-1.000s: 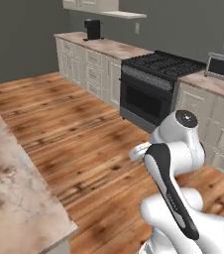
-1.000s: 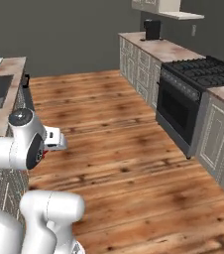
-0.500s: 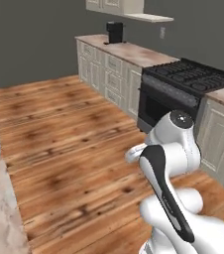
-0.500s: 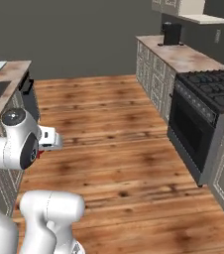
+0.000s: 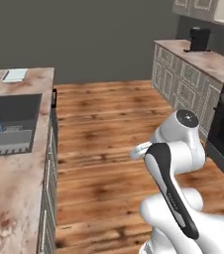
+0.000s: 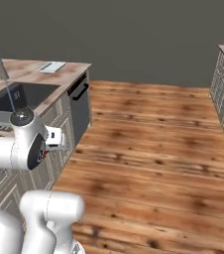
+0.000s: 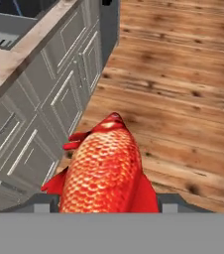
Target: Take the fish out of the fridge, briefly rinse it in the sink, and place it on the tray next to the sink.
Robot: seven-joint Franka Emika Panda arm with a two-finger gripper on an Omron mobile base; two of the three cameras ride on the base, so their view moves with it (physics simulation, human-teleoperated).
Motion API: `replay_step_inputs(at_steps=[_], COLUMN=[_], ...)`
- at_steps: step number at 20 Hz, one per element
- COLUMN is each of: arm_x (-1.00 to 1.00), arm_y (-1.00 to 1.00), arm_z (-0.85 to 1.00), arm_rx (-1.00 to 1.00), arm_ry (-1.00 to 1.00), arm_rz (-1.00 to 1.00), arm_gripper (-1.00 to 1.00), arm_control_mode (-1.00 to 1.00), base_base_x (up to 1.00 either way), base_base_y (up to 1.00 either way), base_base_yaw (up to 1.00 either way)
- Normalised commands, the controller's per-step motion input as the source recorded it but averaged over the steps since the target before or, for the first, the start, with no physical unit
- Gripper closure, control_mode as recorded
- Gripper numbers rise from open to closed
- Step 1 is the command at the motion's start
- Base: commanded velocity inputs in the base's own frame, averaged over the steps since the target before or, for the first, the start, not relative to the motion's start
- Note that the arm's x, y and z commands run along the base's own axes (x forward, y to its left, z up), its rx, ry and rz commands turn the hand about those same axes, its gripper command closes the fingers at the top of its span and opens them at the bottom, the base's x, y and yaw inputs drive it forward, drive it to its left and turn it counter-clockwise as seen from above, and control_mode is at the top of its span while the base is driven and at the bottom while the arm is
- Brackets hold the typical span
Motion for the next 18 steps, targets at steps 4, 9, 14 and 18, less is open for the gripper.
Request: replay_step_inputs(at_steps=[4,9,14,18], arm_x=[0.00,0.00,0.00,0.00], arm_y=[0.00,0.00,0.00,0.00], arm_z=[0.00,0.00,0.00,0.00], arm_rx=[0.00,0.00,0.00,0.00], arm_ry=[0.00,0.00,0.00,0.00], arm_rz=[0.00,0.00,0.00,0.00], arm_gripper=[1.00,1.00,1.00,1.00], arm_control_mode=[1.00,1.00,1.00,1.00], base_base_x=[1.00,1.00,1.00,1.00], base_base_y=[-0.32,-0.56,-0.71,-0.80], base_base_yaw=[0.55,0.44,0.37,0.32])
